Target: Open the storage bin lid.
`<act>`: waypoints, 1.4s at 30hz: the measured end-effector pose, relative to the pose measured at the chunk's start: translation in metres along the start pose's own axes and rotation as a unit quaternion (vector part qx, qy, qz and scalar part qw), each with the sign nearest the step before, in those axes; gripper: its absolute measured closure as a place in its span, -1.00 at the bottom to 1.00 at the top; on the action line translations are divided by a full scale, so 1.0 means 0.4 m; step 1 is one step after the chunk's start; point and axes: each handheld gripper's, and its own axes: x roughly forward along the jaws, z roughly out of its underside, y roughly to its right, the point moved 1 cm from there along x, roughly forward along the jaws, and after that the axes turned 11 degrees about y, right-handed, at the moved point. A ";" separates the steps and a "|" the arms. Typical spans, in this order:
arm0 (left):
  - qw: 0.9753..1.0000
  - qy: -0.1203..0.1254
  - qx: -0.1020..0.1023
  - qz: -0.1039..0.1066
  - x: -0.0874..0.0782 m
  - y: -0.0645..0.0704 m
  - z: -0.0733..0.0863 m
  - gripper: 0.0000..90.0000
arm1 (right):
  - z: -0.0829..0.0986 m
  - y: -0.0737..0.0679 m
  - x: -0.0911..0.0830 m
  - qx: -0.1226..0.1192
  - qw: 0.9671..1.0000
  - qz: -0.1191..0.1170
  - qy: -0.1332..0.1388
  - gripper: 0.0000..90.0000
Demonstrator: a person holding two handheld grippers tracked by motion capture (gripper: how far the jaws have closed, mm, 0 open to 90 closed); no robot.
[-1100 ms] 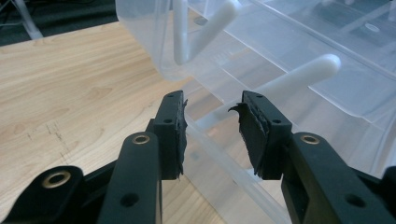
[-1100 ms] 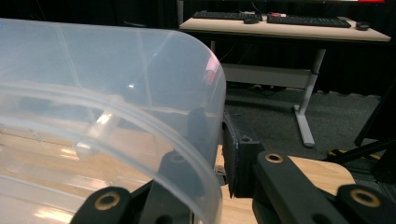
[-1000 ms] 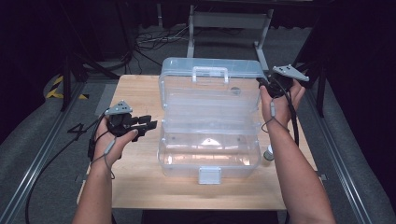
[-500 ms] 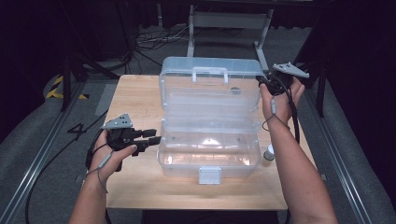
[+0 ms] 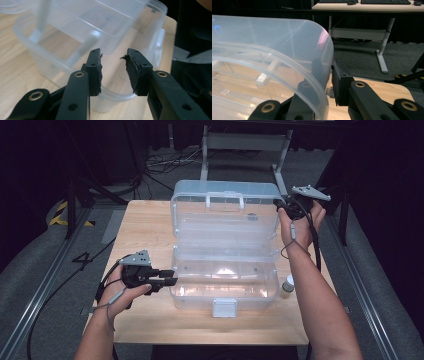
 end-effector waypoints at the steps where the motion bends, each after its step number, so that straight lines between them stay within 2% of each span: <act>1: 1.000 -0.011 0.009 0.011 0.006 0.010 0.006 0.44 | 0.001 0.000 0.002 -0.001 1.000 0.000 0.001 0.79; 2: 1.000 -0.011 0.009 0.011 0.006 0.010 0.006 0.43 | 0.001 0.001 0.003 0.000 1.000 0.000 0.002 0.79; 3: 0.999 -0.018 0.015 0.024 0.017 0.015 0.011 0.43 | 0.002 0.002 0.004 0.001 1.000 0.000 0.002 0.79; 4: 0.999 -0.023 0.014 0.026 0.023 0.016 0.014 0.43 | 0.002 0.002 0.004 0.002 1.000 0.000 0.002 0.79; 5: 0.999 -0.023 0.014 0.026 0.023 0.016 0.014 0.43 | 0.002 0.002 0.004 0.002 1.000 0.000 0.002 0.79; 7: 0.999 -0.041 0.018 0.024 0.040 0.016 0.021 0.45 | 0.002 0.002 0.005 0.001 1.000 -0.001 0.002 0.79; 9: 0.998 -0.048 0.026 0.024 0.049 0.015 0.025 0.62 | 0.002 0.003 0.004 0.002 1.000 -0.001 0.001 0.79; 12: 0.998 -0.053 0.022 0.028 0.060 0.011 0.032 0.91 | 0.002 0.004 0.005 0.003 1.000 -0.002 0.001 0.79; 14: 0.998 -0.054 0.017 0.034 0.063 0.011 0.034 0.99 | 0.002 0.004 0.006 0.002 1.000 -0.002 0.001 0.79; 29: 0.998 -0.048 0.001 0.029 0.077 0.016 0.044 1.00 | 0.001 0.010 0.022 0.006 1.000 -0.003 -0.007 0.79; 34: 0.999 -0.041 0.001 0.029 0.078 0.014 0.048 1.00 | 0.003 0.015 0.036 0.004 1.000 -0.007 -0.004 0.79; 42: 0.999 -0.043 0.002 0.031 0.080 0.014 0.047 1.00 | 0.007 0.021 0.057 0.003 1.000 -0.006 -0.004 0.79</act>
